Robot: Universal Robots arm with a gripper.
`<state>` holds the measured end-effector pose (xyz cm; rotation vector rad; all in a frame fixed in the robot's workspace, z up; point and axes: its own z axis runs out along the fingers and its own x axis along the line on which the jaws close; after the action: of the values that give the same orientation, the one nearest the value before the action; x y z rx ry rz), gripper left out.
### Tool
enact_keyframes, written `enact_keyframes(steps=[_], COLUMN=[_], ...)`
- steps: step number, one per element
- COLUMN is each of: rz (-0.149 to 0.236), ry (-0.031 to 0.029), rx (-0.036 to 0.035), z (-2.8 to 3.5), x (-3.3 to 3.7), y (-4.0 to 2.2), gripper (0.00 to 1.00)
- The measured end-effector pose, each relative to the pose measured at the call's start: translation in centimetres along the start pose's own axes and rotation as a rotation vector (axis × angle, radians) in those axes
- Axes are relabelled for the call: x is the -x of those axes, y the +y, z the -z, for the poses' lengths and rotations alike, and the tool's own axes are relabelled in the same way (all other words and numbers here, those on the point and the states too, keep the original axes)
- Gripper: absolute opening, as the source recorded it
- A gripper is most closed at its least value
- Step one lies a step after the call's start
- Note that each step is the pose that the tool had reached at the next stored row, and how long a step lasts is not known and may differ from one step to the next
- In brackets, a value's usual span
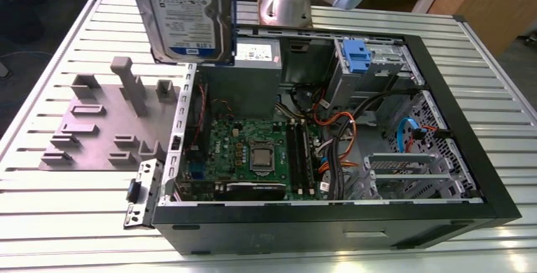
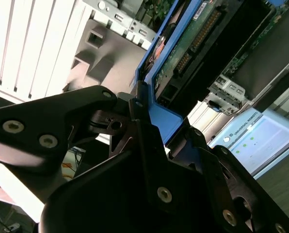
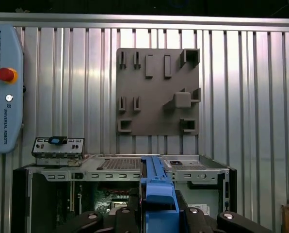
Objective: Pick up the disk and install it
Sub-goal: 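Pick up the disk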
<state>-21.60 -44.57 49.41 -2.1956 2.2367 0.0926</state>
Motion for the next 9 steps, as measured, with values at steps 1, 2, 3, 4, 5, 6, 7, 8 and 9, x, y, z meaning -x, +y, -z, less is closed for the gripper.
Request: enact_keyframes(steps=[1,2,3,4,5,6,7,8,9], rz=[0.0,0.0,0.0,0.0,0.0,0.0,0.0,0.0,0.0], ry=[-0.0001,-0.0001,-0.0002,-0.0001,-0.0001,-0.0002,-0.0001,0.0,-0.0001], rx=[-0.0001,-0.0001,-0.0001,-0.0001,-0.0001,-0.0002,-0.0001,0.0,-0.0001], z=[0.0,-0.01,-0.01,-0.01,-0.01,-0.02,-0.02,-0.01,-0.02], x=[0.0,0.01,0.01,0.01,0.02,0.02,0.02,0.02,0.03], y=[-0.38,-0.73,-1.07,-1.42,-1.77,-2.1,-2.42,-2.77,-3.08], gripper=[0.36,0.36,0.36,0.36,0.36,0.36,0.36,0.36,0.36])
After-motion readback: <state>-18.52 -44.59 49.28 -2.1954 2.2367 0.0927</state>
